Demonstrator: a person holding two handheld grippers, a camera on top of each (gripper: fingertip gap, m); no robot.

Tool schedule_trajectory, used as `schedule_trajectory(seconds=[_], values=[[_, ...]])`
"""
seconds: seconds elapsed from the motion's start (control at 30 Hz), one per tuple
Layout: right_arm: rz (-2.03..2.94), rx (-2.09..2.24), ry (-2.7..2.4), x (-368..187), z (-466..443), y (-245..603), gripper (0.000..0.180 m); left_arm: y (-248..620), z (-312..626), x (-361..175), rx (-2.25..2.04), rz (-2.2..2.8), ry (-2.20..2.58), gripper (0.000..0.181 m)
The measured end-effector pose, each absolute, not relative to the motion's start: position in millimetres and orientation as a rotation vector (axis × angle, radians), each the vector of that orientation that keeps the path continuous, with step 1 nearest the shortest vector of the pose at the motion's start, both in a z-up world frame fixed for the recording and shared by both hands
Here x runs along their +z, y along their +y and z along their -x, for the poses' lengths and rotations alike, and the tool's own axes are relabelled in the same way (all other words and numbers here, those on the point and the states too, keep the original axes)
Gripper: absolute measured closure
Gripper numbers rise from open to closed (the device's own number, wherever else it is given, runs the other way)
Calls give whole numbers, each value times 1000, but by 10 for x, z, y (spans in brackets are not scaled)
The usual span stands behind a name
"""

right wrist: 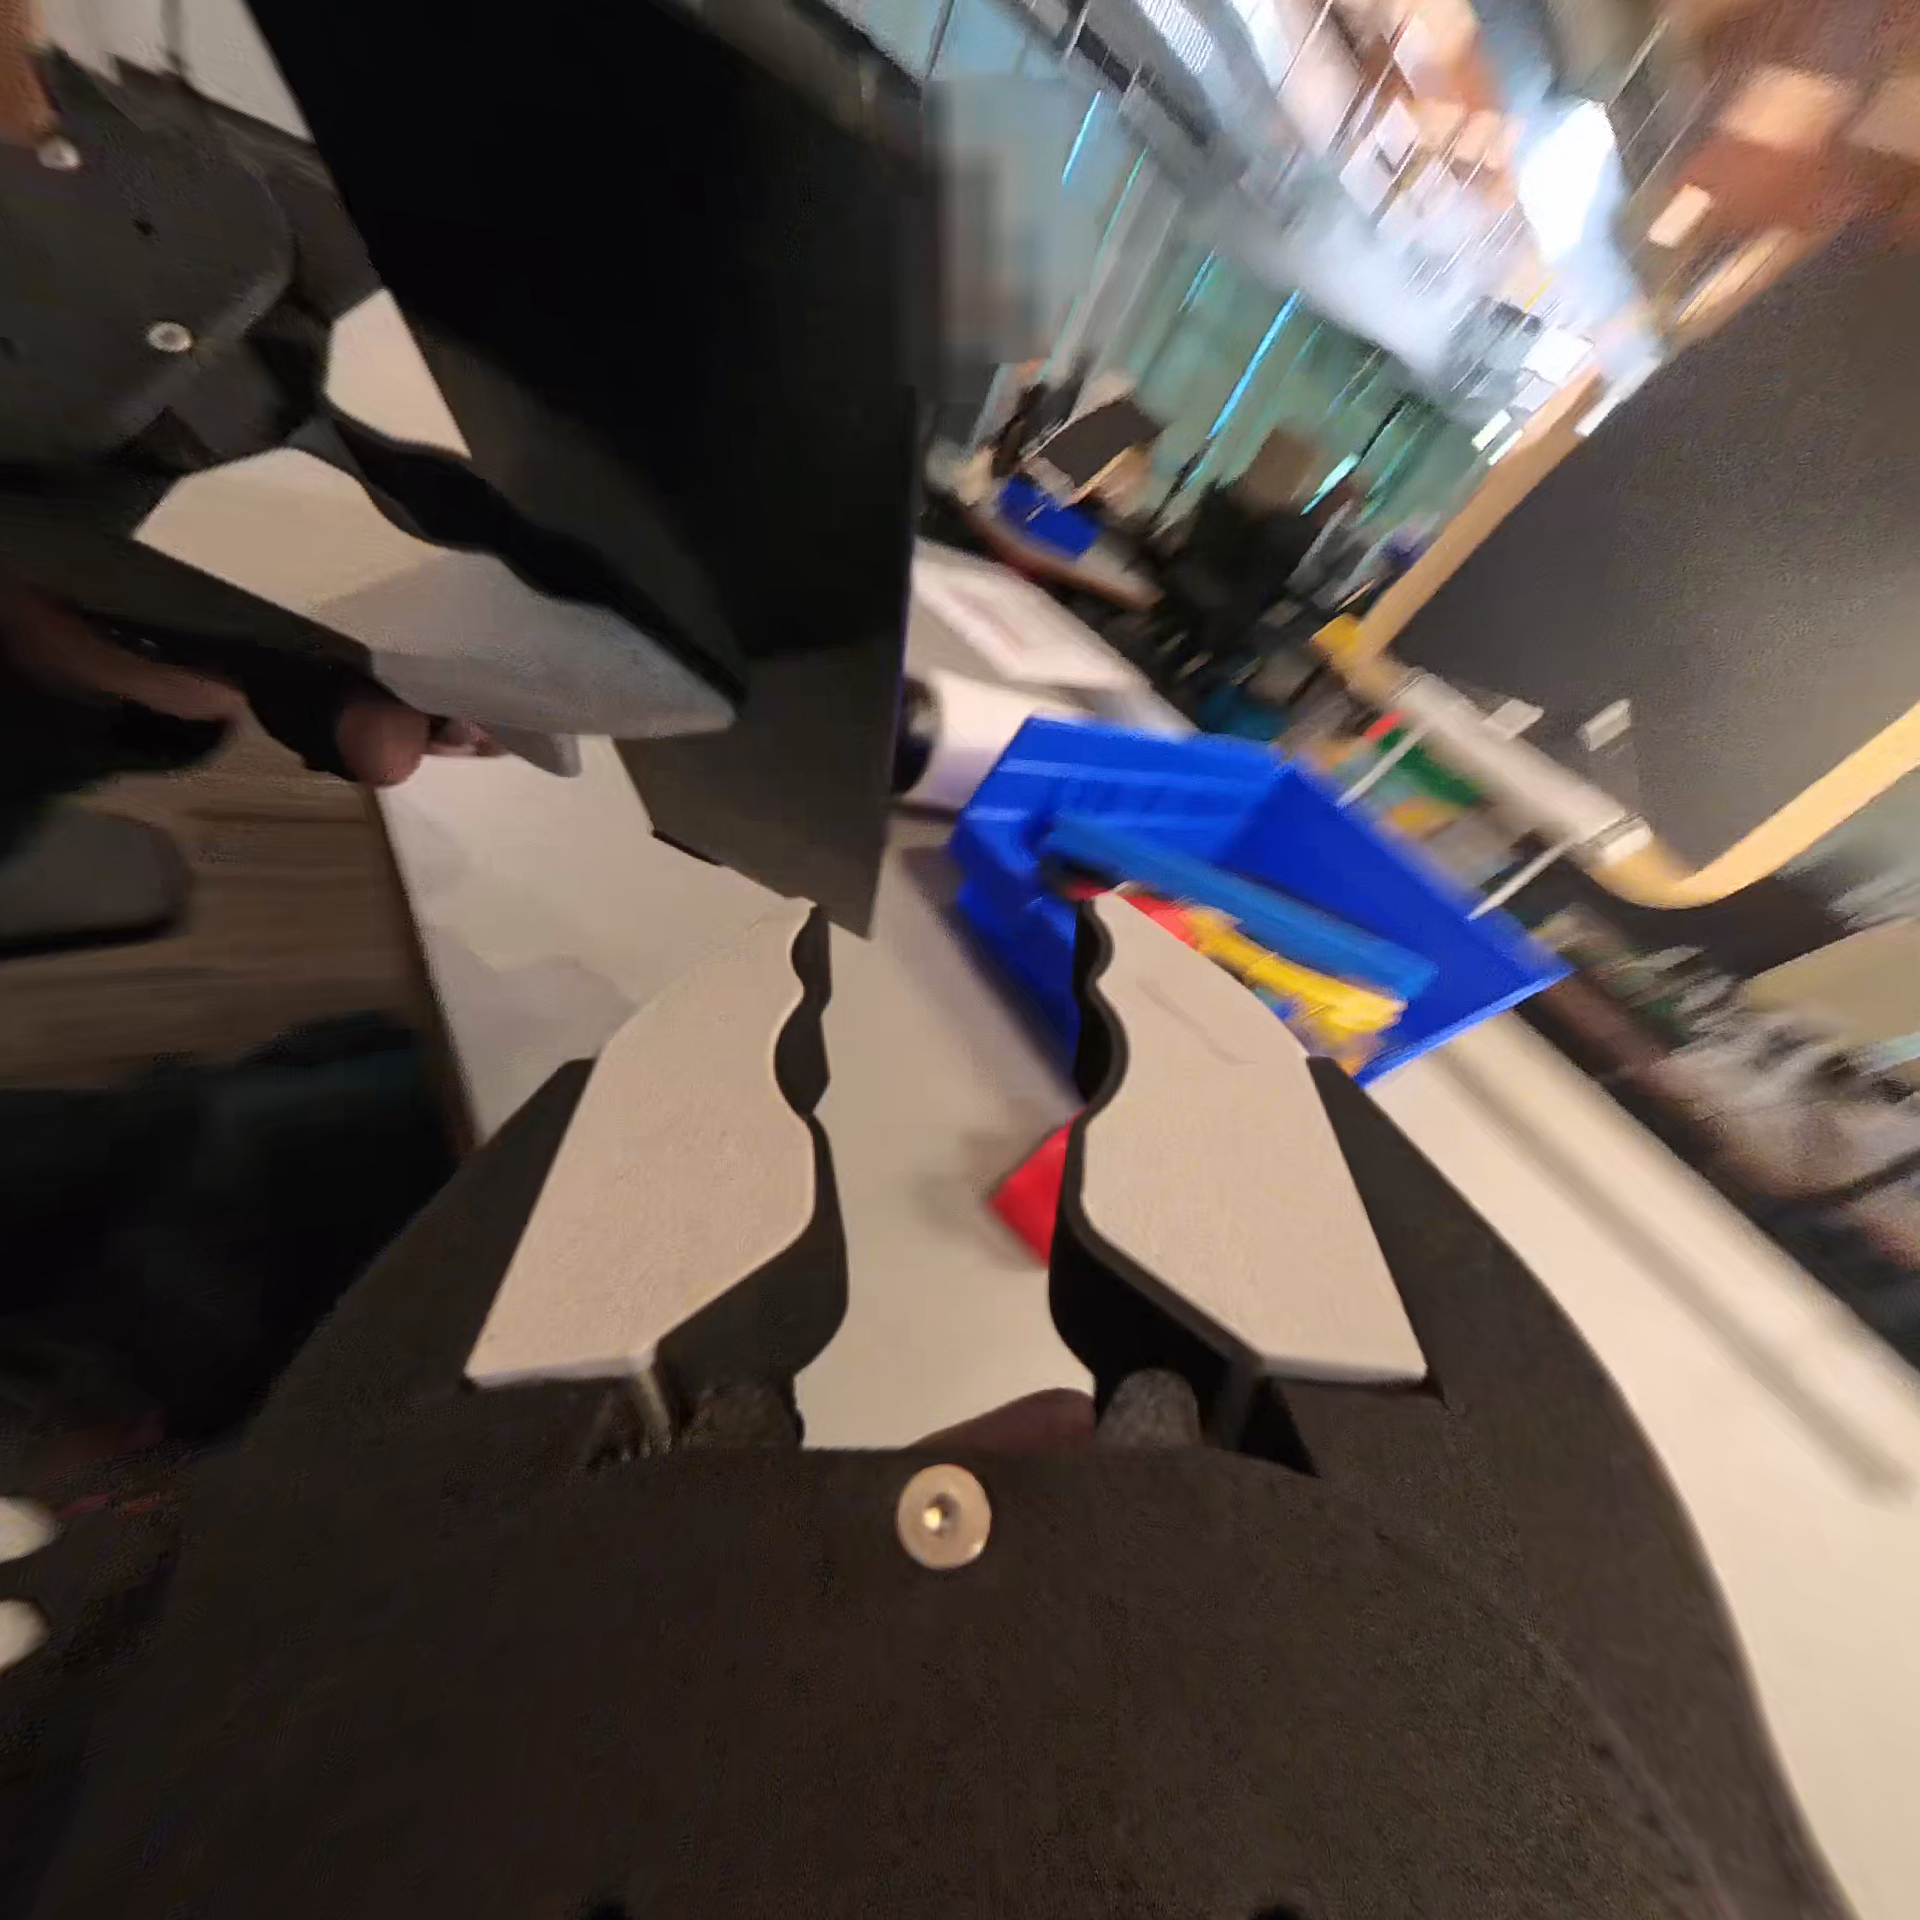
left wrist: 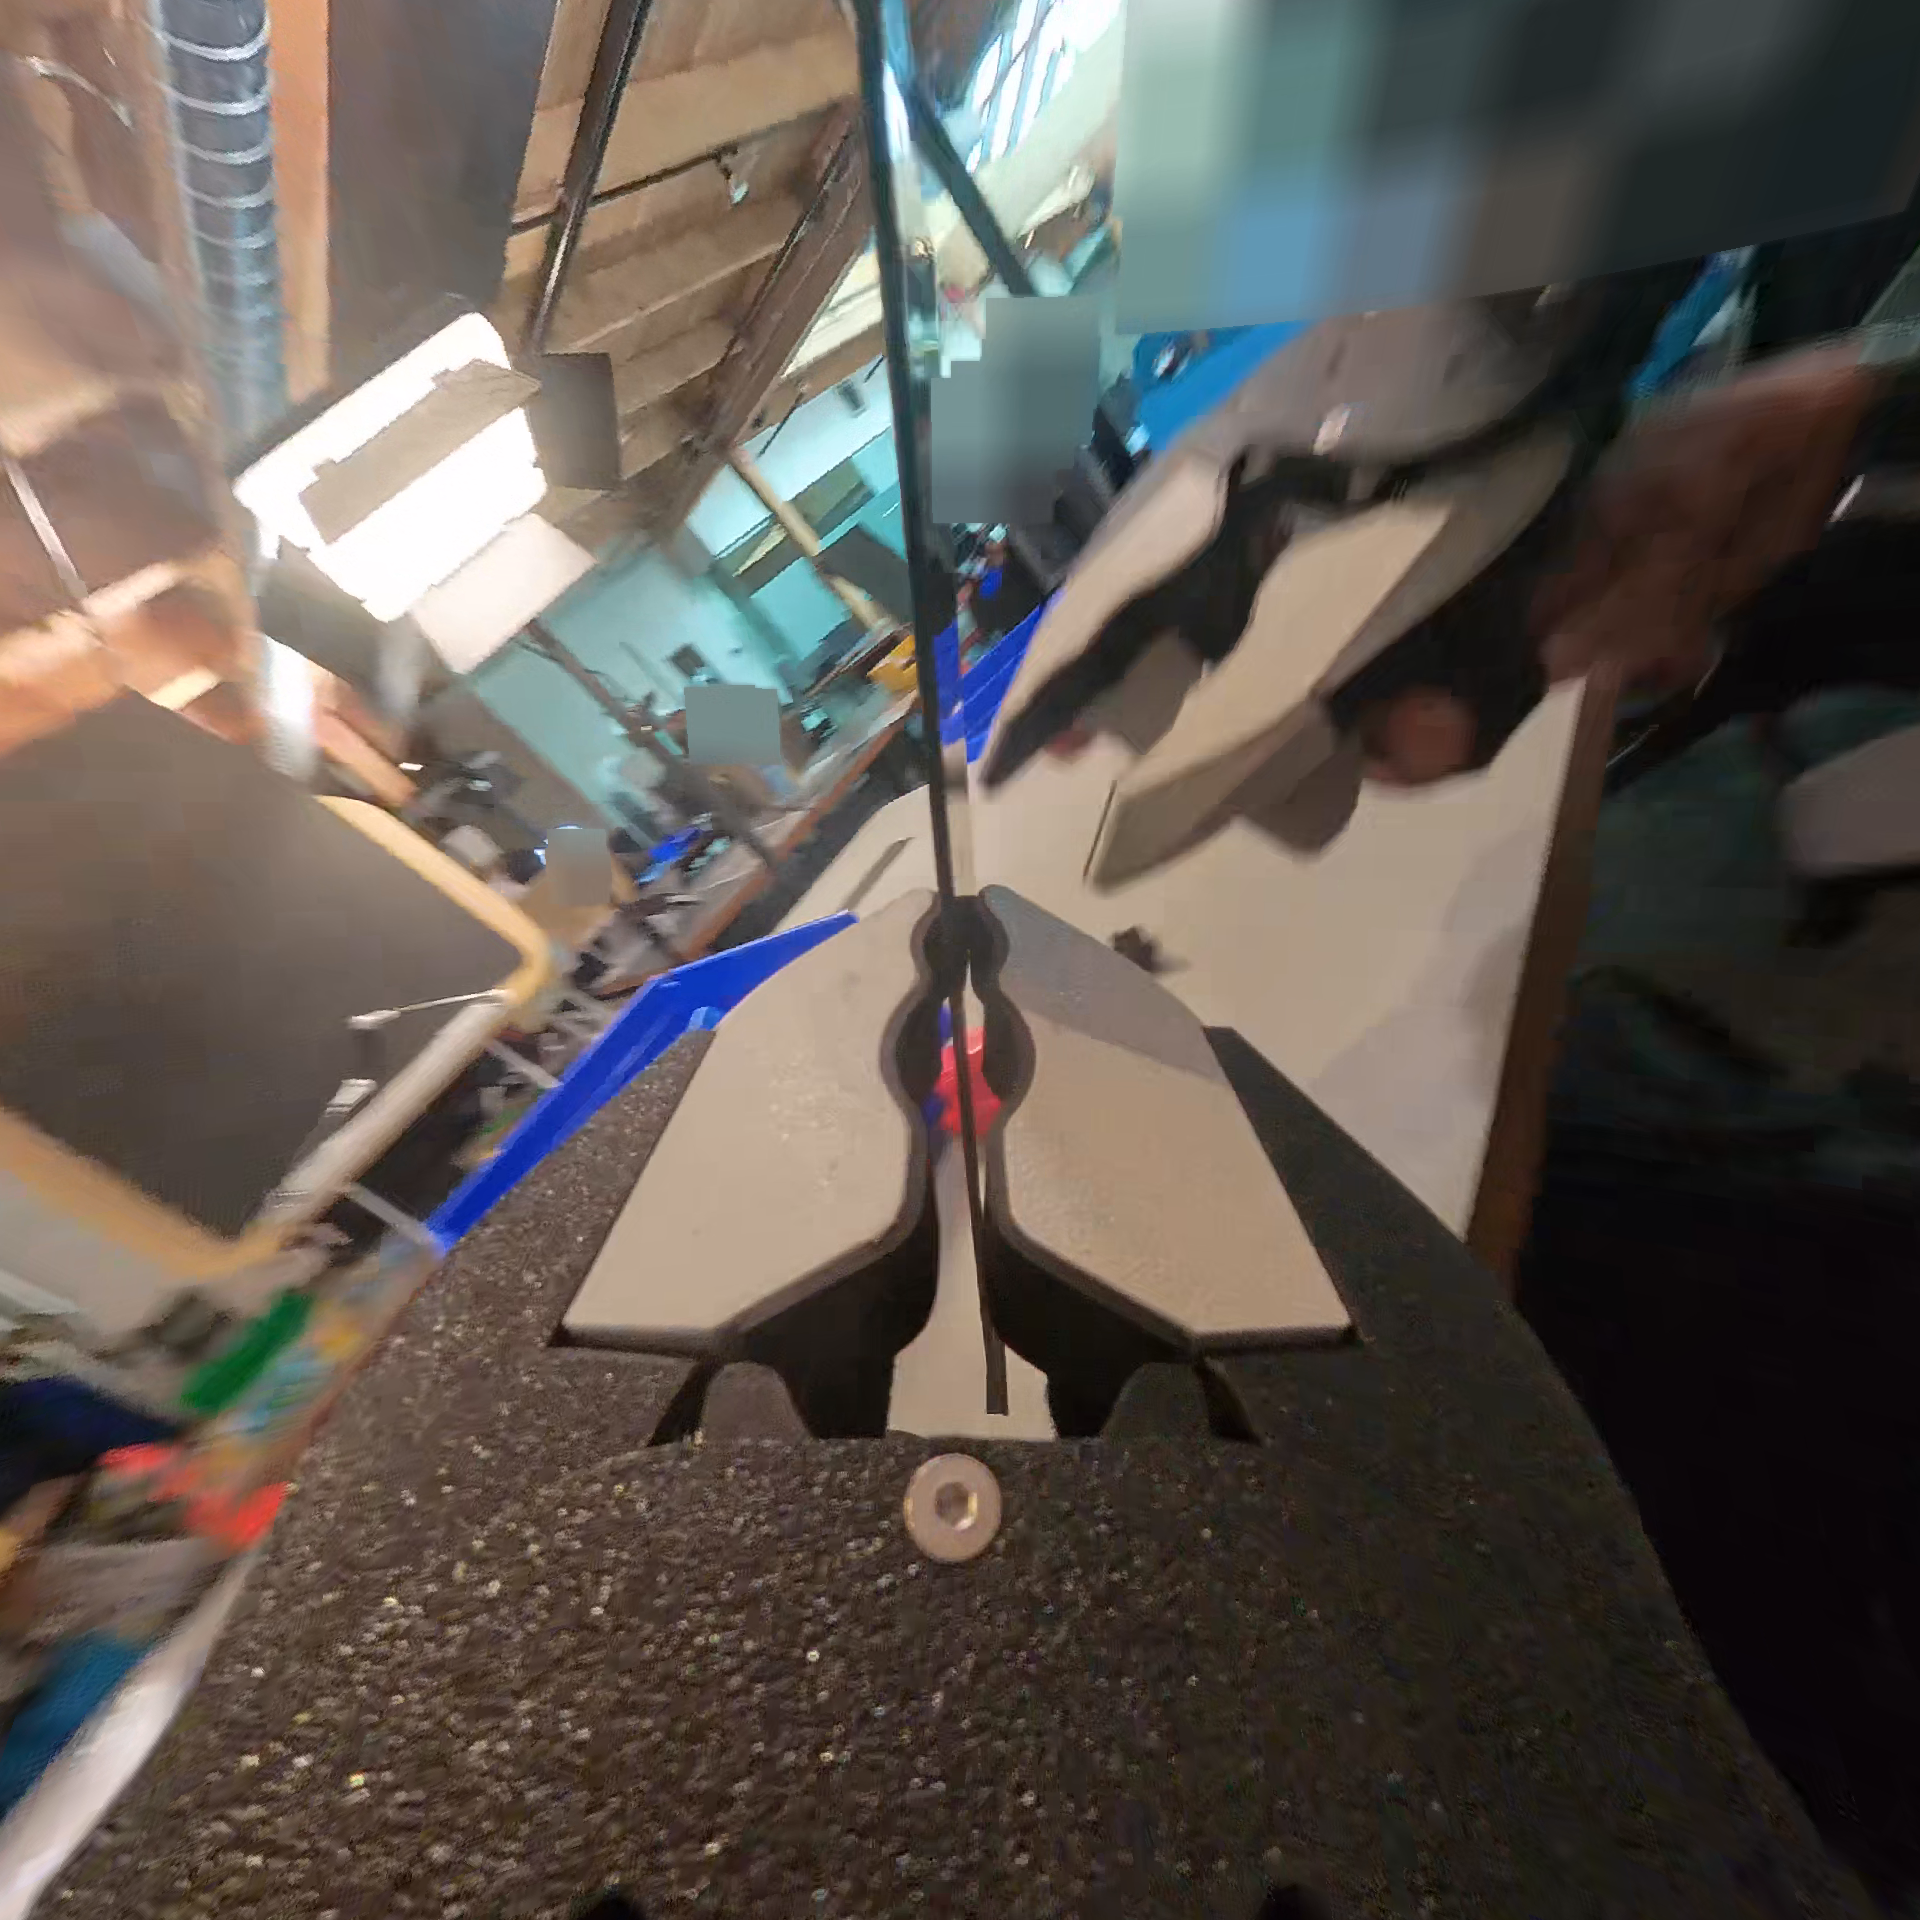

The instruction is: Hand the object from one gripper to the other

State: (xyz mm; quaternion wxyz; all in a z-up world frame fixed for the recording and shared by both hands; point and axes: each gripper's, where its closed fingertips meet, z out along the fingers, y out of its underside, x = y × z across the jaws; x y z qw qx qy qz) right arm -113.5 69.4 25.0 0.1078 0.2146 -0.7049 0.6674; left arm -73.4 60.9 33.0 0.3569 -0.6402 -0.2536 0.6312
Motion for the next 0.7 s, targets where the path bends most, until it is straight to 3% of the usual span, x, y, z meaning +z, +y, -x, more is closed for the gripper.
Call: schedule_trajectory(seconds=[0.17,0.4,0.57,0.7], values=[[-717,1891,-1557,758,1019,967,131,422,719,228,1862,1866,-644,179],[-1005,1546,-1442,444,729,889,130,381,699,62,1989,2134,-540,179],[-1110,1353,-1494,95,748,756,179,479,721,22,2059,2207,-430,178],[-1018,1377,-1563,57,924,670,179,403,718,198,2104,2013,-520,142]])
